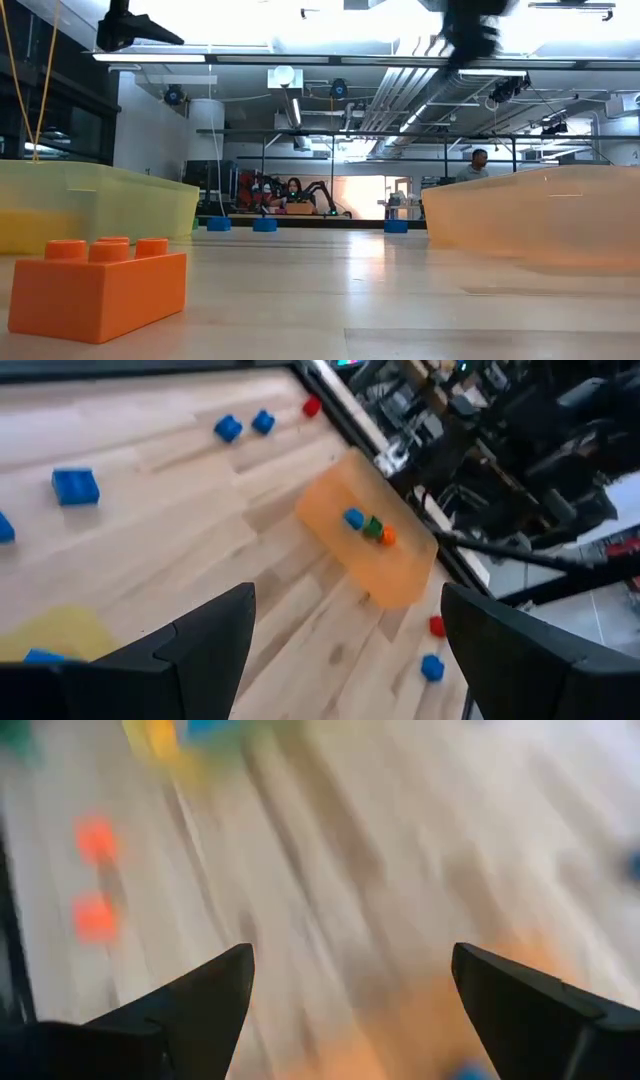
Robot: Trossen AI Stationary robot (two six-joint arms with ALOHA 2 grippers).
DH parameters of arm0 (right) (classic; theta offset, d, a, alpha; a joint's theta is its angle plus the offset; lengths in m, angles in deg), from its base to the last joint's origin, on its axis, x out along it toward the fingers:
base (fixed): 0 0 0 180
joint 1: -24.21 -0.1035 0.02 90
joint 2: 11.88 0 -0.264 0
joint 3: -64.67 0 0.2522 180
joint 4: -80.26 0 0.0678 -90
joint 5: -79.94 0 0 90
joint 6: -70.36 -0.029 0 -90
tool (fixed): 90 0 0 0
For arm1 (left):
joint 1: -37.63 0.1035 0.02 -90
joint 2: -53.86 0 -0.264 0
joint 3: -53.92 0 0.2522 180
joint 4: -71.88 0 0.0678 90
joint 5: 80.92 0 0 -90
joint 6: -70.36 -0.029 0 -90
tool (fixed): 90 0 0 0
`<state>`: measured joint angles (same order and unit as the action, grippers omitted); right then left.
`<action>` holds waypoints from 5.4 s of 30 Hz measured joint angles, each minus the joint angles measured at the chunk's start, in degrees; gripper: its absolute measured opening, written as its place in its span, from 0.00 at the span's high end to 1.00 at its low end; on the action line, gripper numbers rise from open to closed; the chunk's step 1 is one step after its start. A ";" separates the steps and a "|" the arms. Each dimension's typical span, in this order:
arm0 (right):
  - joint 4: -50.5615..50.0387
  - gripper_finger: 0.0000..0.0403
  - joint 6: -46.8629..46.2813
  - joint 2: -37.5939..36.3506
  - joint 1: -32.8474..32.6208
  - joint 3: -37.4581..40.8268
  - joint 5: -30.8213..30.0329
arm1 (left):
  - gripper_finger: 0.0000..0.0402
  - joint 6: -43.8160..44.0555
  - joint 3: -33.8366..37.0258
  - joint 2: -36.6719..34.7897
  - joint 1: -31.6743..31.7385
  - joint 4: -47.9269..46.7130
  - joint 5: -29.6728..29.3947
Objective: Sort blocks by size
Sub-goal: Adjust the small green game piece, then put the small blue game piece into the orange bin
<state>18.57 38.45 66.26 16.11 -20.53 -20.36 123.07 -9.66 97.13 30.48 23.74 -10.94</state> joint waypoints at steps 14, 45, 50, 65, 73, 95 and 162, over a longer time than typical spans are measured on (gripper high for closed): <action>19.63 0.16 6.90 41.66 23.48 -29.88 4.93 | 0.24 -9.44 0.00 -0.02 6.15 11.13 8.99; 6.84 0.21 -3.97 69.12 26.14 -60.42 -4.35 | 0.24 -4.73 0.00 0.00 7.20 11.61 7.46; 7.48 0.23 -5.05 69.11 26.62 -61.13 -0.06 | 0.24 -3.34 0.00 0.00 7.20 12.05 9.76; -17.48 0.93 15.74 44.25 31.36 -62.18 -17.11 | 0.24 -14.94 -0.09 2.30 14.14 13.05 5.76; -28.71 0.98 4.70 28.23 27.92 -62.41 -20.95 | 0.49 -31.55 -10.08 20.93 38.95 -9.77 13.34; -42.07 1.00 5.21 18.85 13.36 -61.81 -25.87 | 1.00 -28.28 -4.15 49.23 56.81 -11.58 10.79; -42.09 1.00 -0.63 10.04 6.19 -61.88 -29.92 | 0.71 -40.30 -8.35 46.99 39.90 5.96 25.87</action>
<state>-23.52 37.81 76.31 22.30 -82.41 -50.28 82.77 -18.01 144.12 70.38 29.70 14.94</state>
